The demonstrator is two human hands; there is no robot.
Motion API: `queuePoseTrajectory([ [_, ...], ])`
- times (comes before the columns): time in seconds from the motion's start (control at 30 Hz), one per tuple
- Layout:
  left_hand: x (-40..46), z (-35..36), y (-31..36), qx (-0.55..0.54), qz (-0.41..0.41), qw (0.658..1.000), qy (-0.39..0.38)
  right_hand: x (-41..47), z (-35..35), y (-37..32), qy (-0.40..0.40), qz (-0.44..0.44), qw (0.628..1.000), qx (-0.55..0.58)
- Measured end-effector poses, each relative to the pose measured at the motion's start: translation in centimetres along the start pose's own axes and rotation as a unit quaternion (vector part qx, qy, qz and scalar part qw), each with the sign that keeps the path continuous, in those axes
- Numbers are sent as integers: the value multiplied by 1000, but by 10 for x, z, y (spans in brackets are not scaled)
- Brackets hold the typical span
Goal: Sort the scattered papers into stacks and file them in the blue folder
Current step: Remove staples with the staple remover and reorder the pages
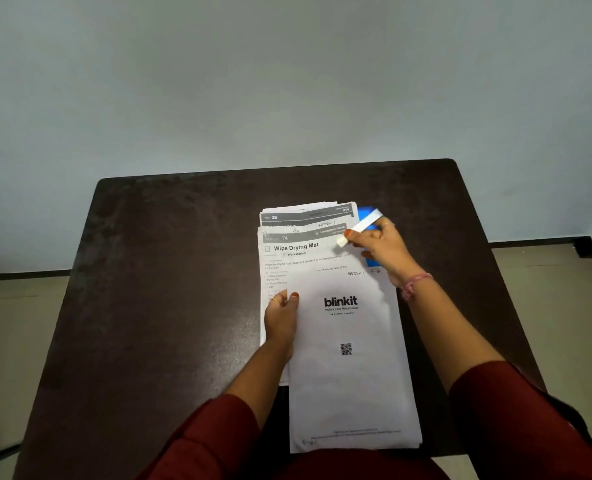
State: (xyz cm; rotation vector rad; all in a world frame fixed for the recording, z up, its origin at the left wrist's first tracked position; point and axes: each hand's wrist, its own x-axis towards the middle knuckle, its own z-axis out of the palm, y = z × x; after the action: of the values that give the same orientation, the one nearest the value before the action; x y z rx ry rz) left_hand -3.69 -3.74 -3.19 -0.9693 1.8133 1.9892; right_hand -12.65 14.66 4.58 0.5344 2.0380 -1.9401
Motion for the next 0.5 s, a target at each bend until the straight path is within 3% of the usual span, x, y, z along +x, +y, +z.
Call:
queuePoseTrajectory([
  [0.1,3,1,-4,8,-5,1000,2,-15,-34,20,110,4,991,-74],
  [0.2,2,1,-6,12,-6,1000,7,-38,-72,41,187,25,938,-292],
  [0.33,-2,3,-3,9,1,1000,11,-62,-102,74,184,87,866,-457],
  [0.5,0,3,-4,20,5,1000,9,-76,-101,88,186,86,847,-491],
])
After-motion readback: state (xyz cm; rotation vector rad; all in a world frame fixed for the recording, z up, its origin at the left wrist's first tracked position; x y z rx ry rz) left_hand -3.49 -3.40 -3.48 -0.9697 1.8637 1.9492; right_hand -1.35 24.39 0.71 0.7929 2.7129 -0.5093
